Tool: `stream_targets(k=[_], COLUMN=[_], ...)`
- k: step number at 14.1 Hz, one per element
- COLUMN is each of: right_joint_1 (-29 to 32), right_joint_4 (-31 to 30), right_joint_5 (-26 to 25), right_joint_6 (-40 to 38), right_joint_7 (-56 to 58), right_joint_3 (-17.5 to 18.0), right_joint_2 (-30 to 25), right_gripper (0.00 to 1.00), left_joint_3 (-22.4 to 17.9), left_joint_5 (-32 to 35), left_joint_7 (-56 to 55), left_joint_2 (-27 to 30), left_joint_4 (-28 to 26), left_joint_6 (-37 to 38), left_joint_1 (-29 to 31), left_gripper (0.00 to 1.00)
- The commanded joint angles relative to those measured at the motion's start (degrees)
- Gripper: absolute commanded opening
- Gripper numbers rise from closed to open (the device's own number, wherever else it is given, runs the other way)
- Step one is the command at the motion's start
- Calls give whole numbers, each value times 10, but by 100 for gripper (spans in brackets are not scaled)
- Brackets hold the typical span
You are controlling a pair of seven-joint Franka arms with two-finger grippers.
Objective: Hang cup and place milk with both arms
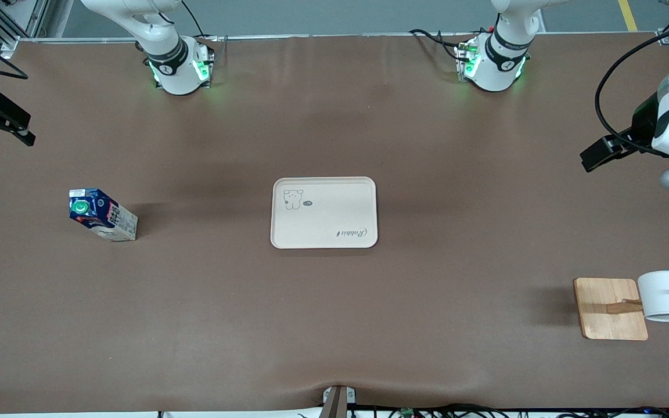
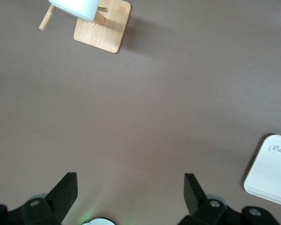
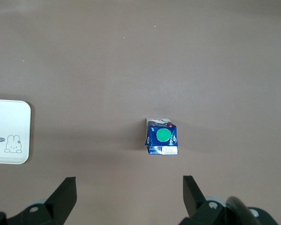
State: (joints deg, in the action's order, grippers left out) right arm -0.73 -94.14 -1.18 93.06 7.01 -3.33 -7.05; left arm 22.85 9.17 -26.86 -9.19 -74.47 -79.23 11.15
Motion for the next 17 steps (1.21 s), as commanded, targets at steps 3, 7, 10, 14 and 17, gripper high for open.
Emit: stream_targets(k=[3,7,10,14,17], right_joint_1=[6,5,5,5,4], right_joint_4=[15,15,15,14,15], right_joint_5=[0,-1,-1,-1,-1], right_joint_6=[-10,-11,-13,-13,-20], right_joint_7=[-2,-2,-2,-2,-2], right_joint_3=[3,3,3,3,3], right_joint_2=[6,6,6,6,6], right_gripper=[100,100,100,100,100], left_joint_3=[-124,-212,-220,-219,-219], left_joint_5=[-36,-76,-84,-84,-79], left_joint_7=[57,122,138,138,137], left_joint_2=[73,103,106,99,95], left_joint_4=[-95,-132,-132,-124,-116], left_joint_6=[-63,-88,-85,-84,-84], left_joint_1=[-85,-137,-137,-136,-137], left_gripper=[100,100,100,100,100])
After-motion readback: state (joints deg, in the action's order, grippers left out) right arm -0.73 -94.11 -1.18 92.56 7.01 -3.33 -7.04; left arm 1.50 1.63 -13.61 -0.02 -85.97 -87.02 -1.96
